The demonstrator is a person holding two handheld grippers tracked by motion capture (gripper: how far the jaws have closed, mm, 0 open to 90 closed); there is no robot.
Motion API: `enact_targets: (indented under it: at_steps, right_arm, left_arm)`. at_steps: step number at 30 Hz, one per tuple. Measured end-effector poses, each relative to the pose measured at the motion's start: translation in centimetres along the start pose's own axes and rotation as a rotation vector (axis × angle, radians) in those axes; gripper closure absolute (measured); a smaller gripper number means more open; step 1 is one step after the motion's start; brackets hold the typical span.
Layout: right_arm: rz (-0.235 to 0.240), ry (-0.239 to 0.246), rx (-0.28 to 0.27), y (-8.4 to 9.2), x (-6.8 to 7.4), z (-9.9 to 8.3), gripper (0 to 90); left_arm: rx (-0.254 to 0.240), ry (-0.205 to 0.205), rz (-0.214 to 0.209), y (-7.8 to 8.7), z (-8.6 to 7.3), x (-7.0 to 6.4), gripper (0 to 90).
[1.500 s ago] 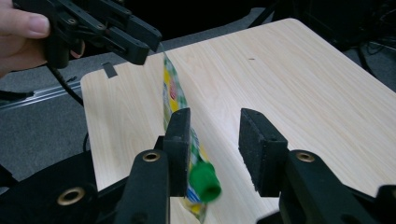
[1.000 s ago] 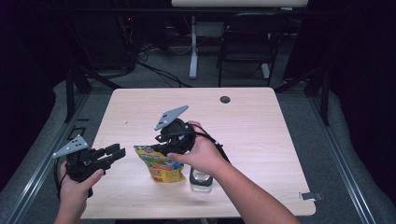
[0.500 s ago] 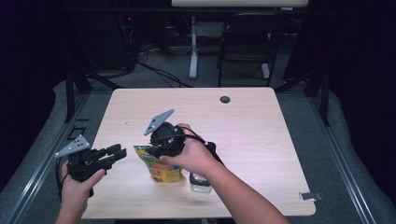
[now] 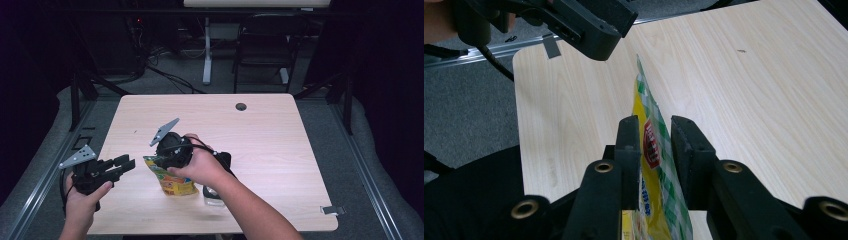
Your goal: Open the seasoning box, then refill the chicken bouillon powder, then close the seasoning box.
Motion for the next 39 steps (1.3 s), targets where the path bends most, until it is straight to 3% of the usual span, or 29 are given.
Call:
enact_targets:
  at_steps: [13,21,39]
  right_arm:
    - [0.006,0.001,0.02,-0.56,0.03,0.06,81.0]
    - [0.026,0.001,0.031,-0.45,-0.07,-0.03,89.5]
    - [0.031,0.005,0.032,-0.29,-0.06,-0.11,90.0]
  left_arm:
    - [-0.002,0.002,-0.004,-0.22,-0.04,0.0,62.1]
    - [-0.004,0.0,-0.005,-0.13,0.02,-0.04,62.1]
    - [0.0,-0.001,-0.006,-0.22,-0.03,-0.06,62.0]
Point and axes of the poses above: each handheld gripper's, and its own axes: y roughly backward along the jaws, z roughly out of its top, x roughly to its left, the point moved 3 cm from there along -y, roughly forward along the jaws, and after that the axes turned 6 degrees about y, right-handed, at the moved point
